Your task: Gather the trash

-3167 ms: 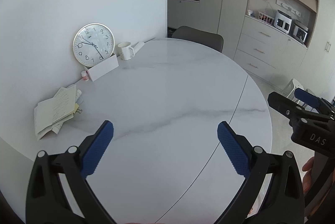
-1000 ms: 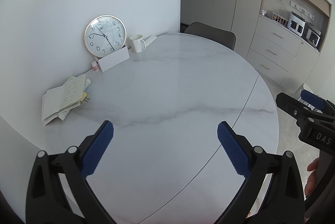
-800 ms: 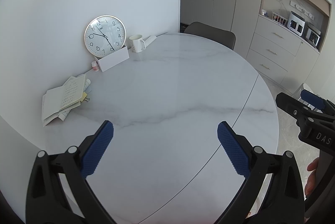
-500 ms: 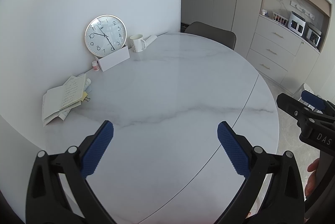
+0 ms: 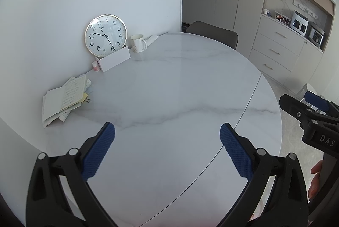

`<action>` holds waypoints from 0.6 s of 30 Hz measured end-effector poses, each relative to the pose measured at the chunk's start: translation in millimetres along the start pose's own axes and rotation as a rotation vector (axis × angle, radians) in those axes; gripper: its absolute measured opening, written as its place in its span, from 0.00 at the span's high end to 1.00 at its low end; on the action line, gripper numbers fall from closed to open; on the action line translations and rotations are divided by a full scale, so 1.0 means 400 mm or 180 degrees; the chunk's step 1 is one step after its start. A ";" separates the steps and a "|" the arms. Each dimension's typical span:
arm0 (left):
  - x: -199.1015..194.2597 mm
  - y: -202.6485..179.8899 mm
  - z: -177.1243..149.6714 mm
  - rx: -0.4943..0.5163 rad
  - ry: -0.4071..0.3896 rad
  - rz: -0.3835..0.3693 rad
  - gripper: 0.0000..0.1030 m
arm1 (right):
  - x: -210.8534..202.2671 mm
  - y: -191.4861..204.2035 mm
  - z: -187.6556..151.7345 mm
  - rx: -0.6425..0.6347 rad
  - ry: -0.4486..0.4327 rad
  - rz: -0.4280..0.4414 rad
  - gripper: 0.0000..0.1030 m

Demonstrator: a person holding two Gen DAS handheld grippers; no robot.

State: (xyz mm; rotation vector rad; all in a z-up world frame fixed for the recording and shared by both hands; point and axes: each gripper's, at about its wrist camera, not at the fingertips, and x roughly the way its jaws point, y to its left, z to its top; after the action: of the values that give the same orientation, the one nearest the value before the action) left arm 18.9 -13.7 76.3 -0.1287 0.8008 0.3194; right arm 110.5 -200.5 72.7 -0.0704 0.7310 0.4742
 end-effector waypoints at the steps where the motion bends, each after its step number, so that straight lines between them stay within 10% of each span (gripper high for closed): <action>1: 0.000 0.000 0.000 0.0000 0.0002 0.0000 0.08 | -0.001 -0.001 -0.001 0.0001 -0.0001 -0.0003 0.02; 18: 0.000 -0.005 0.000 0.0012 0.0006 -0.0004 0.08 | -0.006 -0.010 -0.006 0.0019 0.0001 -0.0011 0.02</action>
State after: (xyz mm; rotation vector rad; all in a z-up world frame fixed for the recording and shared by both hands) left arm 19.8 -15.4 76.3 -0.1260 0.8031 0.3167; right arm 109.0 -205.5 72.1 -0.0660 0.7323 0.4687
